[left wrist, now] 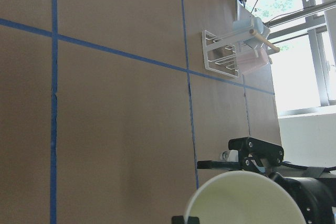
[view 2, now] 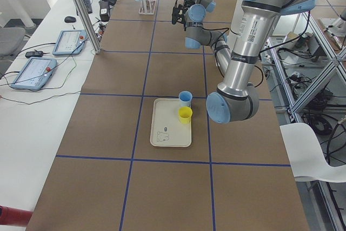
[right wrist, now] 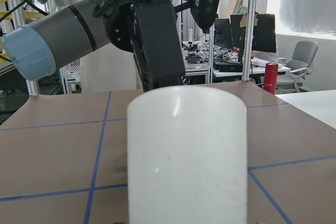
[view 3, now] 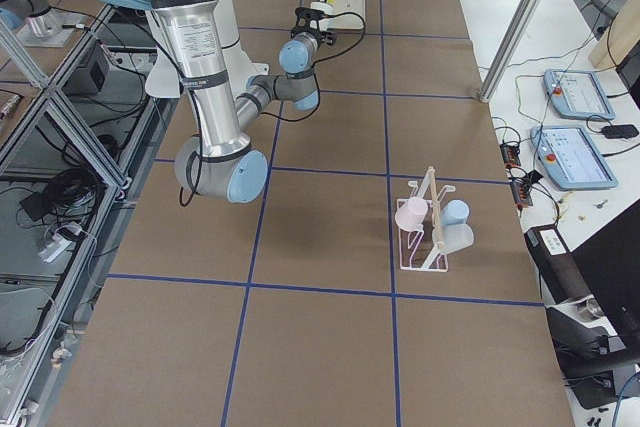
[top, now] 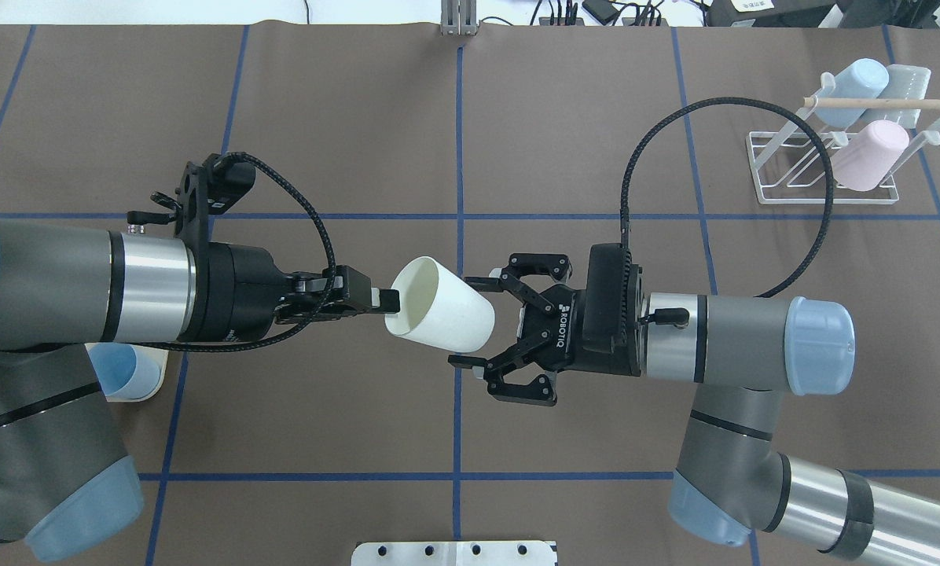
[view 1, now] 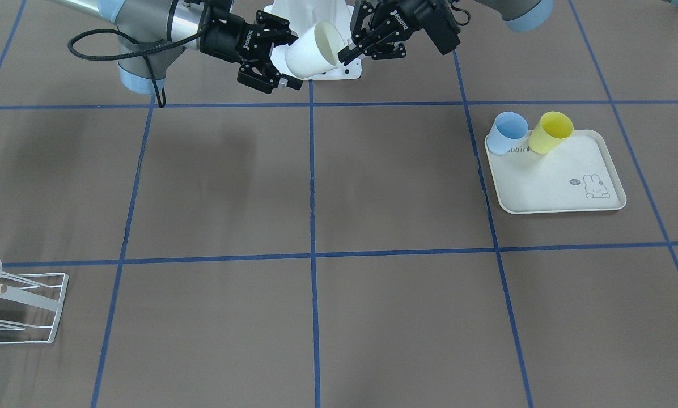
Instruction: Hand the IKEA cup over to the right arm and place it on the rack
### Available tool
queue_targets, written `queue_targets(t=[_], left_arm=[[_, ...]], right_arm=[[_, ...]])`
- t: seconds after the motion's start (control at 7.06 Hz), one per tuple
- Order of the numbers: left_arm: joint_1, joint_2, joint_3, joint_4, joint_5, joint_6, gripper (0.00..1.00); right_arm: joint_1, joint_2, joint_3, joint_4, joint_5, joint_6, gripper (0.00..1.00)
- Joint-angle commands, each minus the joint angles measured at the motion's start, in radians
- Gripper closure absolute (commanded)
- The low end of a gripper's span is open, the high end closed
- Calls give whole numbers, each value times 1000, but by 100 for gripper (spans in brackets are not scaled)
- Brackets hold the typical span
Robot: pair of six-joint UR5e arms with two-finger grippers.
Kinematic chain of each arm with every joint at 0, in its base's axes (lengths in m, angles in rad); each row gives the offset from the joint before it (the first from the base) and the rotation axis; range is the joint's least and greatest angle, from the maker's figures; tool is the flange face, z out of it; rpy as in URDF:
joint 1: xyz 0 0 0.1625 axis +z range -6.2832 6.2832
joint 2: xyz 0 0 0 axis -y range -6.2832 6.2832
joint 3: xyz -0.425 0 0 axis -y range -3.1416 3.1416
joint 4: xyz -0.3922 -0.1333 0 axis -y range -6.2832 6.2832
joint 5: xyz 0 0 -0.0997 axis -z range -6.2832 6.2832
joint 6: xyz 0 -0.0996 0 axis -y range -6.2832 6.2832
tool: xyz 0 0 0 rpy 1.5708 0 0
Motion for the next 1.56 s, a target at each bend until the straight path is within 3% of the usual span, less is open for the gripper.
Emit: queue_targets(t=[0.0, 0.28, 0.43, 0.71, 0.99, 1.28, 1.42], left_arm=[[1, 0, 0, 1, -3, 1, 100], [1, 0, 2, 1, -6, 1, 83], [1, 0, 0, -1, -5, 8, 1], [0, 0, -3, 1, -6, 8, 1], [-17, 7, -3, 4, -20, 16, 0], [-127, 13, -35, 178, -125, 141, 0], [-161, 47, -69, 284, -127, 225, 0]], right_arm=[[14, -7, 0, -4, 3, -2, 57], [17, -7, 0, -4, 3, -3, 60], [17, -7, 0, -5, 3, -3, 62], [17, -9, 0, -5, 3, -3, 62], [34, -13, -2, -10, 9, -22, 70], [112, -14, 12, -199, 37, -23, 86], [172, -13, 15, -297, 95, -25, 90]])
